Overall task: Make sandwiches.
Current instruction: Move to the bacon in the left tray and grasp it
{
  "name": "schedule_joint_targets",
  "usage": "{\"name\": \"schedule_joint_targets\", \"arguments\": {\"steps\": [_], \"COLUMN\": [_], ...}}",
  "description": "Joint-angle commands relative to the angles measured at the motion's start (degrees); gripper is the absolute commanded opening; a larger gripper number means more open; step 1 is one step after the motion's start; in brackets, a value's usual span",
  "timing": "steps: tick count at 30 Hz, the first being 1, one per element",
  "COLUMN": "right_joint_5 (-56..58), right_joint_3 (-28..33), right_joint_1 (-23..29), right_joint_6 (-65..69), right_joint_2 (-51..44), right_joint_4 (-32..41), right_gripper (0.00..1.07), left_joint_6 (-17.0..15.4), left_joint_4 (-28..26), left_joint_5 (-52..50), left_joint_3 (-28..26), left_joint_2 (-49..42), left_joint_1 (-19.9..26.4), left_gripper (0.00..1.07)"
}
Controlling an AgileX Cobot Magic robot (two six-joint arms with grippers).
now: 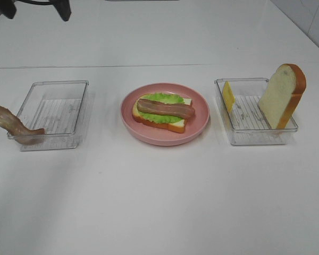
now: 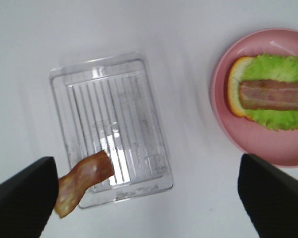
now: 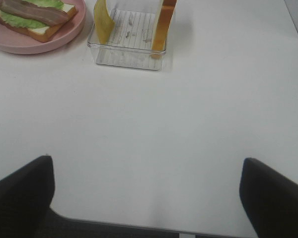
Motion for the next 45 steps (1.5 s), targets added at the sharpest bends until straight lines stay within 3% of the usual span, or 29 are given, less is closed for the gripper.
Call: {"name": "schedule_joint_targets", "arguments": {"steps": [1,2,4,10,12,17,45], "right_joint_5": [-0.11,-0.11,-0.11,-0.11,-0.11,-0.11,-0.11], "right_joint_3": [0.06,0.06,0.06,0.06,0.06,0.06,0.06], "right_joint_1": [-0.23,-0.23,-0.23,-0.23,-0.23,-0.23,-0.23], "right_joint_6": [0.11,0.11,0.11,0.11,0.11,0.11,0.11], "right_joint_2": [-1.95,-1.95,-1.95,-1.95,-1.95,-1.95,-1.95], "right_joint_4": [0.29,0.29,0.29,0.29,0.29,0.29,0.29], "right_gripper": [0.99,0.99,0.99,0.99,0.99,0.99,0.99], "left_joint_6": [0.52,0.52,1.15,1.89,2.06,3.04,5.04], "left_joint_4": [0.23,0.23,0.69,0.63,0.57,-1.09,-5.04], "left_joint_5": [5.79,5.79,5.73,5.27,1.03,-4.3,-8.37], "left_joint_3": [4.93,4.93,10.43,14.44,18.39,21.72,21.77], "left_joint_2": [-3.44,-3.44,-5.56,-5.56,-5.56,-4.87,9.22], "left_joint_1": [2.58,2.58,5.9,8.59,10.66,12.66,13.64], "left_gripper": [0.9,0.9,0.9,0.9,0.9,0.9,0.9]}}
